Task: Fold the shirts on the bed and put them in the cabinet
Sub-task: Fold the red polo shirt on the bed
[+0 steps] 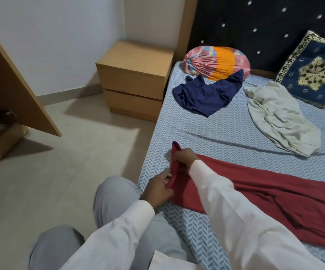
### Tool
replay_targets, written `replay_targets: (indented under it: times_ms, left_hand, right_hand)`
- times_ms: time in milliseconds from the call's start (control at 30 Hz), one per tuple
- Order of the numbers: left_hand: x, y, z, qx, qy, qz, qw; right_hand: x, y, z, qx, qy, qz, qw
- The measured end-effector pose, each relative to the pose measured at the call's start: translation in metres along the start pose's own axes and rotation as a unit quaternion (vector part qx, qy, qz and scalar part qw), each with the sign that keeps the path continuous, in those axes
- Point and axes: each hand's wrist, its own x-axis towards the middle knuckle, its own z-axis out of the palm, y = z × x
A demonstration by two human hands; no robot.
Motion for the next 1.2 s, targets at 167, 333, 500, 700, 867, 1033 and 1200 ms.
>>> replay_targets:
  times_ms: [167, 333, 500, 700, 867, 1033, 1200]
  left_hand:
    - [0.0, 0.013, 0.021, 0.124, -0.054, 0.075, 0.988]
    - [0.003, 0.032, 0.052, 0.167, -0.092, 0.079, 0.979]
    - [0.007, 0.029, 0.072, 0.196, -0.166, 0.082, 0.963]
    - [0.011, 0.023, 0.067, 0.144, -0.091, 0.072, 0.983]
    - [0.016, 0.011, 0.061, 0.199, -0.17, 0.033, 0.965]
    - [0.019, 0.006, 0.058, 0.129, -0.126, -0.046, 0.983]
    - [0.022, 0.001, 0.057, 0.133, -0.019, -0.127, 0.983]
  right_hand:
    - [-0.004, 0.041, -0.043, 0.153, -0.04, 0.066, 0.985]
    - [0.002, 0.06, -0.058, 0.122, -0.018, 0.049, 0.991]
    - [0.001, 0.066, -0.052, -0.107, 0.112, -0.028, 0.987]
    - [-0.003, 0.066, -0.032, -0.246, 0.083, -0.28, 0.924]
    - [0.003, 0.068, -0.039, -0.319, 0.052, -0.228, 0.918]
    - [0.012, 0.055, -0.037, -0.271, 0.049, -0.202, 0.94]
    - [0.03, 0.046, -0.047, -0.174, 0.064, -0.053, 0.981]
